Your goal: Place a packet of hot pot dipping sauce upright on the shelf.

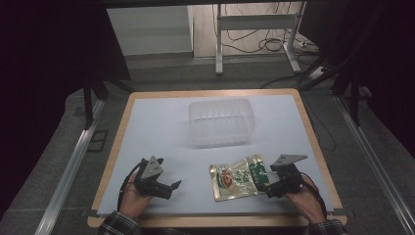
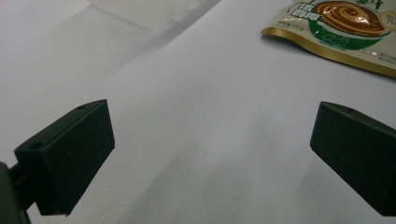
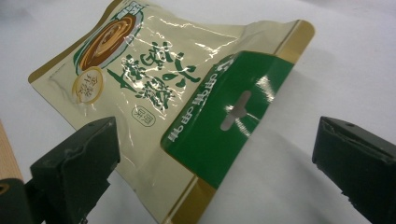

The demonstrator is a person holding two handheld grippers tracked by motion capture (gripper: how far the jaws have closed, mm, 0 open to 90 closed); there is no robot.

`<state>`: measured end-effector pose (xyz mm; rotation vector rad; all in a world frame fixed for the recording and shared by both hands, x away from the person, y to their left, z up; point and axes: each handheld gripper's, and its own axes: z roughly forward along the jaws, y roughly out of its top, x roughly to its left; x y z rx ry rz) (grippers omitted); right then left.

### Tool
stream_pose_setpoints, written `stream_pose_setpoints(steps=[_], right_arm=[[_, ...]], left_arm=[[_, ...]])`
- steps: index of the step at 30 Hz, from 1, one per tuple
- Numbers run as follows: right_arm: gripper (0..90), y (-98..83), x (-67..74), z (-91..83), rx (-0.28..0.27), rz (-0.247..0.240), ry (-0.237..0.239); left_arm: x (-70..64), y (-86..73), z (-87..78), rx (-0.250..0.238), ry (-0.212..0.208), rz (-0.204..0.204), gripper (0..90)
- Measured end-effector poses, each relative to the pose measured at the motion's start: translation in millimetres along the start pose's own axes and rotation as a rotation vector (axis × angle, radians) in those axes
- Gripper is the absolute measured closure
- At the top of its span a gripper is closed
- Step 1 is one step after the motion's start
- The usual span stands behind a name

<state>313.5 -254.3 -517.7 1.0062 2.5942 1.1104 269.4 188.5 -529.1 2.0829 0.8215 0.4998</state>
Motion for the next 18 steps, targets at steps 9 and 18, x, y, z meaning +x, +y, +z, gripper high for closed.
stream_pose_setpoints(steps=[9, 18], right_arm=[[2.1, 5.0, 3.5, 11.2, 0.018, -0.001, 0.024], [5.8, 12.7, 11.2, 20.9, 0.044, -0.035, 0.009]], left_arm=[[-0.1, 0.0, 0.5, 0.002, -0.003, 0.003, 0.0], [-0.2, 0.0, 1.0, 0.006, -0.008, 0.006, 0.0]])
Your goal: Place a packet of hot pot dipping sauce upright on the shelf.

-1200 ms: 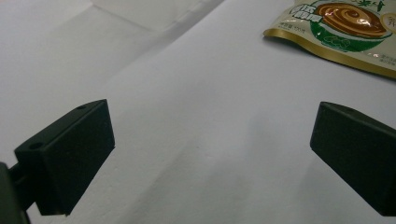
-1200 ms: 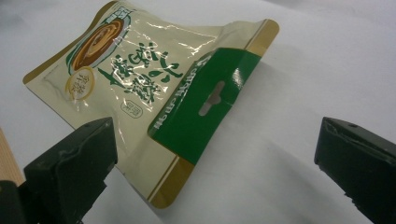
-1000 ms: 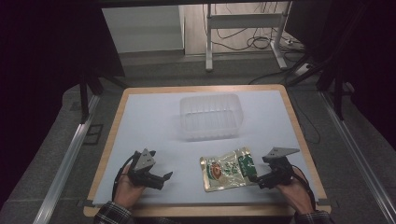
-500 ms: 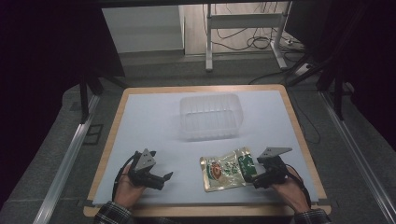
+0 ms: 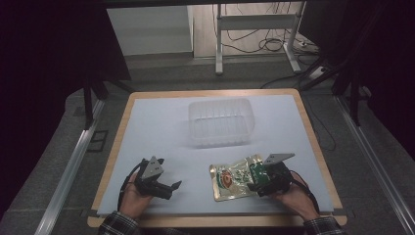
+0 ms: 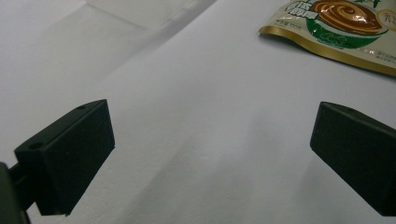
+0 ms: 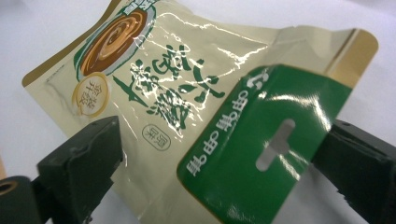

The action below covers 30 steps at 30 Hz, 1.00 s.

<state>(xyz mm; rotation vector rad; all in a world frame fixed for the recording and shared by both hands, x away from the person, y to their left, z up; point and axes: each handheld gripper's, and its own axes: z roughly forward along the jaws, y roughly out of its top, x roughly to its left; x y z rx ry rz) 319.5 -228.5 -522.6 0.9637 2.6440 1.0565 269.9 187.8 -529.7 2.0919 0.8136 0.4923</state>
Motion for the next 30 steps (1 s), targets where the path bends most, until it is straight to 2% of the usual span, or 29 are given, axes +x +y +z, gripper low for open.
stream_pose_setpoints(steps=[5, 6, 11, 17, 18, 19, 20, 21, 23, 27, 29, 30], right_arm=[[22.5, 4.5, 3.0, -0.7, 0.002, 0.001, -0.025], [22.5, 4.5, 3.0, -0.7, 0.002, 0.001, -0.025], [45.6, 8.3, -0.7, -1.7, -0.001, 0.046, -0.033], [62.3, 11.9, -0.5, -3.5, 0.009, 0.066, -0.066], [62.3, 11.9, -0.5, -3.5, 0.009, 0.066, -0.066], [65.5, 11.7, -1.0, -3.4, 0.015, 0.074, -0.065], [69.7, 11.4, -1.7, -2.6, 0.018, 0.086, -0.039], [71.8, 11.6, -1.2, -2.1, 0.028, 0.095, -0.035], [80.2, 12.9, 1.8, -1.2, 0.036, 0.086, -0.022], [87.2, 16.2, 6.1, -2.5, 0.043, 0.085, -0.035], [89.0, 17.4, 5.7, -3.5, 0.043, 0.125, -0.027], [89.0, 17.4, 5.7, -3.5, 0.043, 0.125, -0.027]], left_arm=[[-0.2, 0.0, 0.5, 0.001, -0.001, 0.000, 0.0], [-0.2, 0.0, 0.5, 0.001, -0.001, 0.000, 0.0], [-0.4, 0.0, 1.2, 0.004, -0.003, 0.001, 0.0], [-0.2, 0.0, 1.1, 0.007, -0.004, 0.003, 0.0], [-0.2, 0.0, 1.1, 0.007, -0.004, 0.003, 0.0], [-0.3, 0.0, 1.2, 0.008, -0.005, 0.004, 0.0], [-0.4, 0.0, 1.3, 0.008, -0.005, 0.004, 0.0], [-0.5, 0.0, 1.3, 0.008, -0.006, 0.004, 0.0], [-0.5, 0.1, 1.3, 0.008, -0.007, 0.005, 0.0], [-0.6, 0.0, 1.3, 0.009, -0.007, 0.006, 0.0], [-0.8, 0.0, 1.3, 0.011, -0.007, 0.007, 0.0], [-0.8, 0.0, 1.3, 0.011, -0.007, 0.007, 0.0]])
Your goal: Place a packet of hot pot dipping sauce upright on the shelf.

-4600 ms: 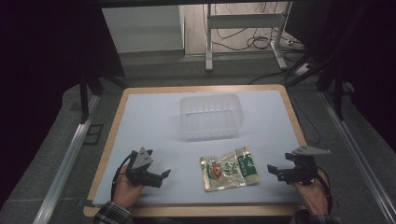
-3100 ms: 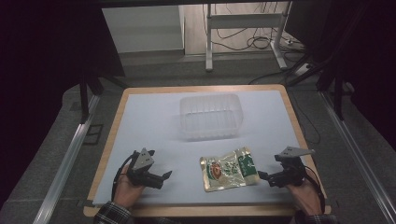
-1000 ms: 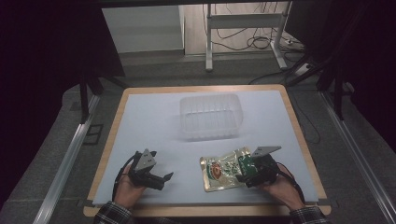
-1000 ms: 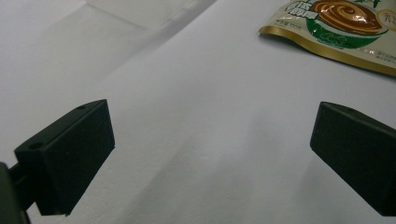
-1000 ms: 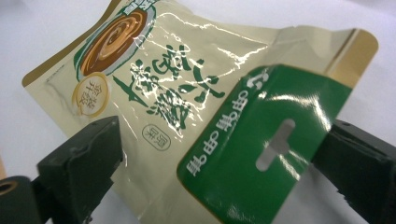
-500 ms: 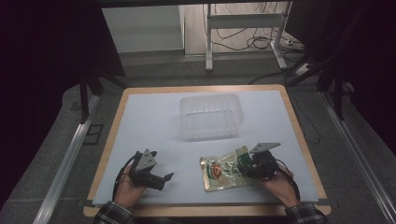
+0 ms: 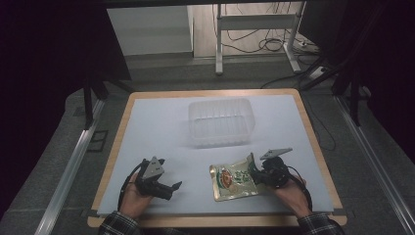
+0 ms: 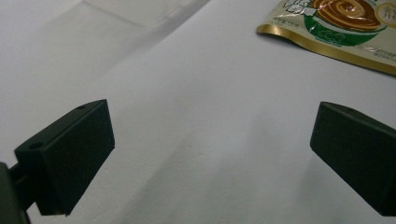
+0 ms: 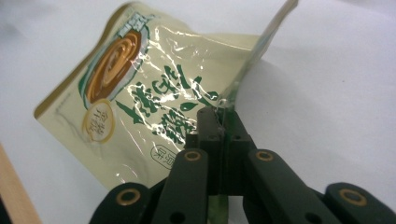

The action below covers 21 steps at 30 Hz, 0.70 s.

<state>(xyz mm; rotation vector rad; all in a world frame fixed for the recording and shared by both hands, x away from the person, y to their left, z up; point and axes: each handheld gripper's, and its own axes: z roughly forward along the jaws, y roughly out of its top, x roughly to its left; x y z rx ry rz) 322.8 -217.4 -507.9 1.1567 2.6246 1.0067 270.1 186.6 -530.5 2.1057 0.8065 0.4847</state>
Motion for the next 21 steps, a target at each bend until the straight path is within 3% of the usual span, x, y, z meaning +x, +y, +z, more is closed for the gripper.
stream_pose_setpoints(steps=[3, 4, 14, 21], right_arm=[[89.1, 0.0, -1.7, -1.4, 0.000, 0.022, 0.015], [89.2, 0.7, -2.9, -3.1, -0.008, 0.051, 0.026], [89.2, 5.0, -0.4, -14.6, -0.062, 0.089, 0.050], [89.2, 10.0, 1.1, -24.3, -0.123, 0.137, 0.116]], left_arm=[[-0.3, 0.1, 0.2, 0.001, 0.000, 0.002, 0.0], [-0.3, 0.1, 0.3, 0.002, 0.000, 0.003, 0.0], [-0.9, -0.1, 1.4, 0.009, -0.002, 0.009, 0.0], [-1.1, -0.2, 1.5, 0.011, 0.000, 0.011, 0.0]])
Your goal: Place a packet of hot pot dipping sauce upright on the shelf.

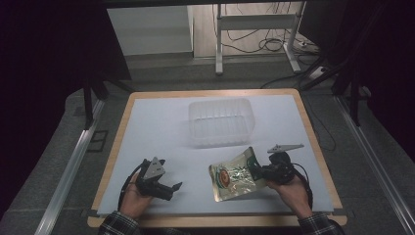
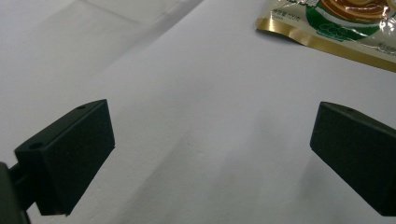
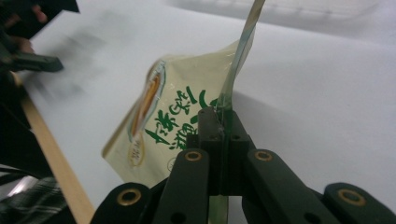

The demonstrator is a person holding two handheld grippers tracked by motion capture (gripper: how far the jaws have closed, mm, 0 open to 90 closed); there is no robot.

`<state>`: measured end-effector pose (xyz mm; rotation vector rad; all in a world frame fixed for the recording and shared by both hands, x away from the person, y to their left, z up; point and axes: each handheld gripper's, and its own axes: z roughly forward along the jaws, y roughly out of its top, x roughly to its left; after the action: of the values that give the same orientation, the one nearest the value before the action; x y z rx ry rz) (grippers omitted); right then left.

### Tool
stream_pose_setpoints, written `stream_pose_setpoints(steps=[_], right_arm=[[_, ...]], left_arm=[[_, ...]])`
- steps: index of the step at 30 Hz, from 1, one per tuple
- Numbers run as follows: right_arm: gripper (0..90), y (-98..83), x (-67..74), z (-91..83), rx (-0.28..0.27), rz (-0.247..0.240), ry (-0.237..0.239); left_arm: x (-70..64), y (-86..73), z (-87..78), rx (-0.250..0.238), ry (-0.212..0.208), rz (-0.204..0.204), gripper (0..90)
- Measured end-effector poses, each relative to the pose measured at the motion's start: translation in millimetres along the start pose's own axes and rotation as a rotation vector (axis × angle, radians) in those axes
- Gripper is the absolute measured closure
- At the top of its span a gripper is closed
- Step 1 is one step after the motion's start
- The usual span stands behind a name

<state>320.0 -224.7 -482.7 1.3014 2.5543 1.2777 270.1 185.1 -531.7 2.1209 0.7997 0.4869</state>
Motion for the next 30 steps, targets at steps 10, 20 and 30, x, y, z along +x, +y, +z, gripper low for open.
stream_pose_setpoints(steps=[10, 20, 30], right_arm=[[89.1, 9.2, 4.2, -5.7, -0.042, 0.080, 0.081], [89.2, 28.2, 15.0, -6.6, -0.084, 0.146, 0.180], [89.2, 50.1, 26.5, -8.2, -0.116, 0.162, 0.222]], left_arm=[[-0.3, 0.0, 0.1, 0.001, -0.001, 0.002, 0.0], [-1.1, 0.4, -0.1, 0.001, -0.004, 0.007, 0.0], [-0.8, 0.8, -1.1, -0.004, -0.001, 0.008, 0.0]])
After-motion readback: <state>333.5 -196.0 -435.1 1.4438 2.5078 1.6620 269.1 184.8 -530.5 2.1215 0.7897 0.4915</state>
